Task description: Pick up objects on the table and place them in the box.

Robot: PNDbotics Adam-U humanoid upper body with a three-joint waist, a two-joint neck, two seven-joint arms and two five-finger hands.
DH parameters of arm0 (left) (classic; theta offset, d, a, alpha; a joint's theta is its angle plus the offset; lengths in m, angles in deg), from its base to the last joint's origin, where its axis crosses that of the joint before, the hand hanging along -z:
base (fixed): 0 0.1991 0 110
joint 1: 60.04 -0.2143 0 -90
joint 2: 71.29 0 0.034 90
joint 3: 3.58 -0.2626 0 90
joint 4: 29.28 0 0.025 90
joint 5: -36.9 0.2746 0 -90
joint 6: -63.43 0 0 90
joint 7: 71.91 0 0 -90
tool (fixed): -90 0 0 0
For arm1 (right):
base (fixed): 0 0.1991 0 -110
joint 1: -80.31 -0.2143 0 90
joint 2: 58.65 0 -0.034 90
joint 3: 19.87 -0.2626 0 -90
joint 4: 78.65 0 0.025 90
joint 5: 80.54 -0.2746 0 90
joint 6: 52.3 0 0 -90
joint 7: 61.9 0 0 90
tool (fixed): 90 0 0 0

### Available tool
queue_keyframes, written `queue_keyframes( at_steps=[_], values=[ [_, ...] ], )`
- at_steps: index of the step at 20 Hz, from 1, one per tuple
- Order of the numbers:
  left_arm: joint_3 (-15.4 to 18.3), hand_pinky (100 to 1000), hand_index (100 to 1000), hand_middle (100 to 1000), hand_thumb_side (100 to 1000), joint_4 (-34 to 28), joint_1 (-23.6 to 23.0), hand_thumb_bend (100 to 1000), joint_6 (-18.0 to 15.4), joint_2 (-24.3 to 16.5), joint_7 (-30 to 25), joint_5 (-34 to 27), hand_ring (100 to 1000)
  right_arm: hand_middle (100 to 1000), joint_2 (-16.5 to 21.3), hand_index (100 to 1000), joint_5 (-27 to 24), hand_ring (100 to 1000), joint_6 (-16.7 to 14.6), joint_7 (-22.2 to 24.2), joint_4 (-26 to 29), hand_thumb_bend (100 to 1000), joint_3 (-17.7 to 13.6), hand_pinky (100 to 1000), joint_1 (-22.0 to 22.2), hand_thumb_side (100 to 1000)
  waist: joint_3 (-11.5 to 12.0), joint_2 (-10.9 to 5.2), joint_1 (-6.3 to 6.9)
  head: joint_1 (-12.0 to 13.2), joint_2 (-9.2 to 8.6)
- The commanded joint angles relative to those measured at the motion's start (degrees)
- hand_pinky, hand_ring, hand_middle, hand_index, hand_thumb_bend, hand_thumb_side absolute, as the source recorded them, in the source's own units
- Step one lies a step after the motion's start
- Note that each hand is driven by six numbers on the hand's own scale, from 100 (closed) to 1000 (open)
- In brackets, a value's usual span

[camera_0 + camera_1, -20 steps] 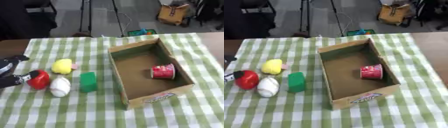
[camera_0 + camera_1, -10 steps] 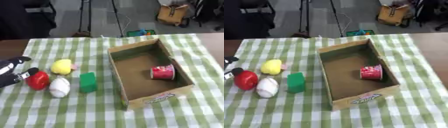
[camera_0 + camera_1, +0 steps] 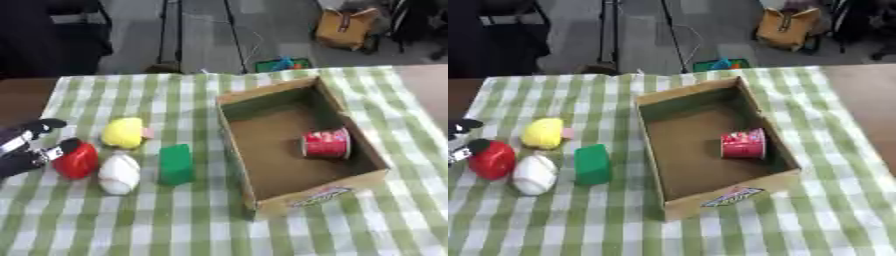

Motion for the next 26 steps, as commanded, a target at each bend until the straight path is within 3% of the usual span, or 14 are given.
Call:
queue_keyframes(
  at_steps=[1,12,19,22,23,26],
  values=[
    [0.0,1000,1000,1000,1000,0.0,0.9,753,0.2,-1.3,-0.9,2.1,1000,537,0.9,684,-0.5,571,-0.1,0.2,1.3,100,-0.2,493,-0.5,759,0.0,-0.82,0.11,0.3,-0.77],
    [-1.1,1000,1000,1000,996,0.7,1.3,767,0.2,-0.3,-1.6,6.3,985,534,0.8,679,-0.7,571,-0.1,0.3,1.3,100,-0.3,494,-0.5,759,-0.1,-0.62,0.13,0.5,-1.02],
    [-1.8,909,1000,1000,1000,1.9,2.3,723,0.4,0.4,0.3,6.5,941,532,0.8,677,-0.9,571,-0.1,0.3,1.3,100,-0.3,494,-0.5,761,-0.2,-0.44,0.02,0.7,-1.20],
    [-2.1,900,1000,1000,1000,2.3,2.7,721,0.5,0.6,0.9,7.1,938,532,0.8,677,-1.0,571,-0.1,0.3,1.3,100,-0.3,494,-0.5,760,-0.2,-0.38,0.02,0.8,-1.23],
    [-2.2,848,1000,1000,984,2.5,2.7,729,0.5,0.6,0.9,7.2,934,531,0.8,675,-1.0,571,-0.1,0.3,1.3,100,-0.3,494,-0.5,762,-0.2,-0.37,0.02,0.8,-1.23],
    [-2.6,823,1000,1000,966,3.0,3.0,734,0.5,0.8,0.6,7.9,929,530,0.8,674,-1.1,572,-0.1,0.3,1.3,100,-0.3,494,-0.5,763,-0.3,-0.25,0.05,0.9,-1.27]
  ],
)
